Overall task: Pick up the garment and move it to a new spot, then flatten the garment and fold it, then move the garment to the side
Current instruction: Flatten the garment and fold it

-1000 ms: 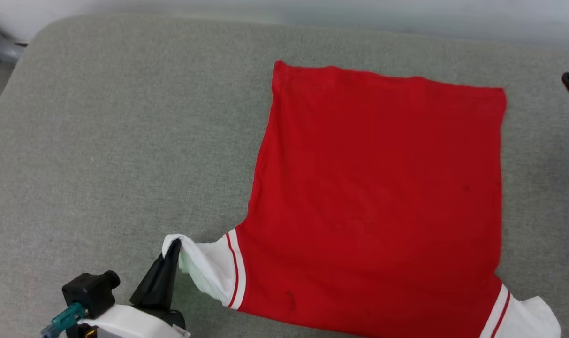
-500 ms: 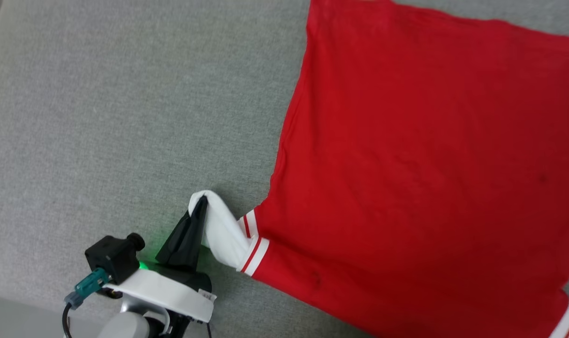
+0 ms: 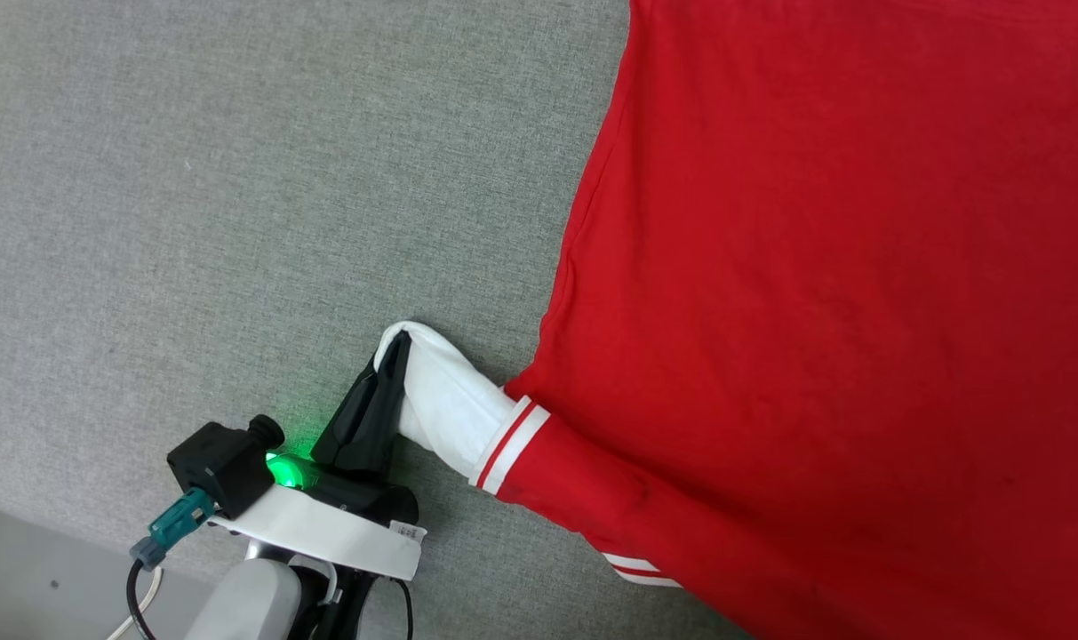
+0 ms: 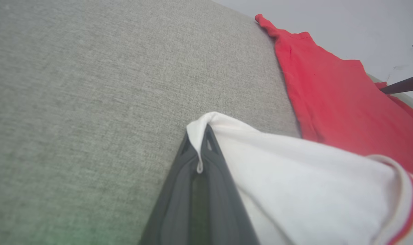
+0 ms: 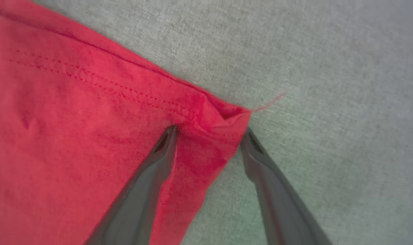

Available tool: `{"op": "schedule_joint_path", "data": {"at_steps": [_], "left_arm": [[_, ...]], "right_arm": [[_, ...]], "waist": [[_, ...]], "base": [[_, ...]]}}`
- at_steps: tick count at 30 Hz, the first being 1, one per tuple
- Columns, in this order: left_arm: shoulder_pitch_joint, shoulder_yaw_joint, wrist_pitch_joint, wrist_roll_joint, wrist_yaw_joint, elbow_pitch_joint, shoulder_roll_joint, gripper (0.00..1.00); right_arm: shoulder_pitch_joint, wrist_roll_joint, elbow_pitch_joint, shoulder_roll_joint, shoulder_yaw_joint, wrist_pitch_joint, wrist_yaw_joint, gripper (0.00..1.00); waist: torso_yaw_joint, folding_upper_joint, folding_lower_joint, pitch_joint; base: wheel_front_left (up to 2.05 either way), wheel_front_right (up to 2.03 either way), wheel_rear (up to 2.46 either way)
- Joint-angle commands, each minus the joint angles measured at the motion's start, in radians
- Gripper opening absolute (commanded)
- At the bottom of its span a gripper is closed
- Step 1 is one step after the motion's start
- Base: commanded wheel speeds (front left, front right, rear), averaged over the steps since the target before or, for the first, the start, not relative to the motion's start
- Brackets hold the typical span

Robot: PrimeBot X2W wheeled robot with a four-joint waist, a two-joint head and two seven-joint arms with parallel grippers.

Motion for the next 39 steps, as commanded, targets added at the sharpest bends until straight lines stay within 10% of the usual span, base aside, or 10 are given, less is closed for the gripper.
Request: {"op": "schedule_joint_path", "data": {"at_steps": [1, 17, 39], "left_arm": [[-0.007, 0.005, 0.0, 0.005, -0.003, 0.012, -0.001, 0.0], [0.059, 0.04, -0.001, 0.024, -0.023, 0.071, 0.008, 0.0], [0.257, 0.089, 0.021, -0.009, 0.04, 0.038, 0.075, 0.0]], "right_arm": [[0.085, 0.006, 0.055, 0.038, 0.04, 0.003, 0.0, 0.0], [0.086, 0.081, 0.057, 0.009, 0.057, -0.222, -0.001, 0.0], [0.891, 0.312, -0.184, -0.115, -0.024, -0.371, -0.001, 0.0]], "waist": [[-0.001, 0.0, 0.0004, -0.001], [-0.069, 0.0, 0.0004, -0.207], [-0.209, 0.0, 0.0004, -0.475]], "base": [[0.0, 0.0, 0.0], [0.0, 0.0, 0.0], [0.0, 0.0, 0.0]]}}
